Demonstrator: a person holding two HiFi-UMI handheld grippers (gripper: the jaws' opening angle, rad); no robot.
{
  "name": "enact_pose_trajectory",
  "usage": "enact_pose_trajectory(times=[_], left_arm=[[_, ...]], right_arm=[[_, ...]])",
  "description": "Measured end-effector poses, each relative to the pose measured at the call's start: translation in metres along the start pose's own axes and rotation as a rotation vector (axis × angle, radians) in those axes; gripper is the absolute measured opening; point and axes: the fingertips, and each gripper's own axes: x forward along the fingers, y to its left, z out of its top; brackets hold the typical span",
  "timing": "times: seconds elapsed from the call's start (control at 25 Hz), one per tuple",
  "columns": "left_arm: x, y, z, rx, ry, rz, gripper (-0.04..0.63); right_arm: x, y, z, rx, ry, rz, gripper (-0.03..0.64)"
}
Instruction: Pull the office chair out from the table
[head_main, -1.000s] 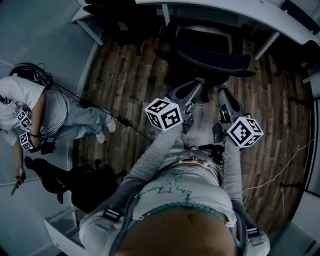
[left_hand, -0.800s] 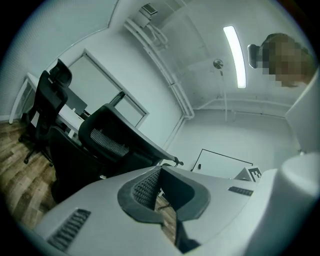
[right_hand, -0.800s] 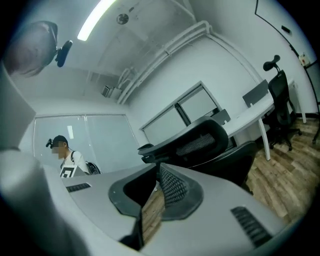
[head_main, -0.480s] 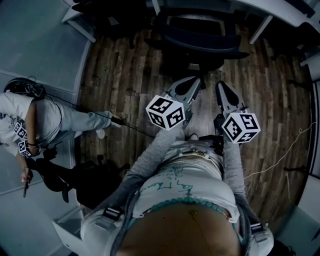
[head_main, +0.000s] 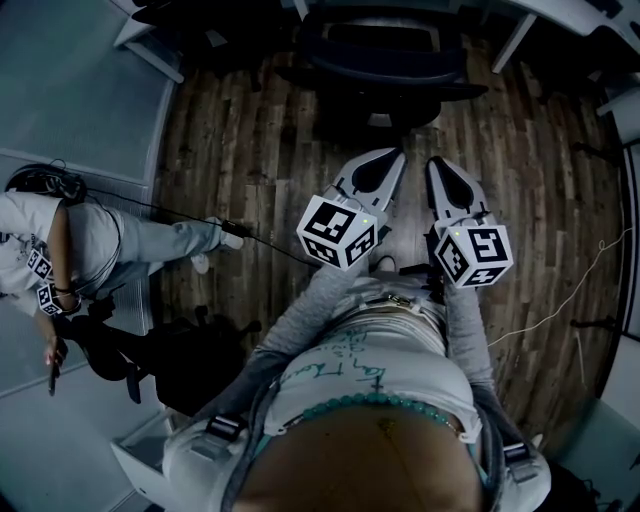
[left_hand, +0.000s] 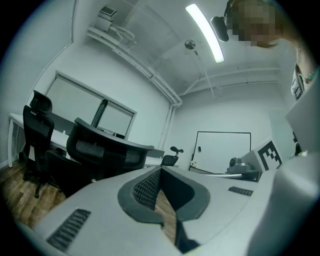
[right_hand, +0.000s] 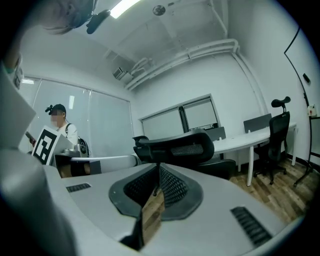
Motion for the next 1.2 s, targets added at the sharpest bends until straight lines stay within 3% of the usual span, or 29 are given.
enact_pose_trajectory(times=[0.64, 1.2], left_arm=[[-0.010, -0.027, 0.035, 0.029, -0.080, -0.012, 0.011], [-0.011, -0.048, 0.029, 0.039, -0.067, -0.046, 0.011]], right_arm=[[-0.021, 0.021, 0.032, -0.099, -0.069, 0.042, 0.031], [-0.039, 0.019, 0.032, -0.088, -0.071, 0.029, 0.031]])
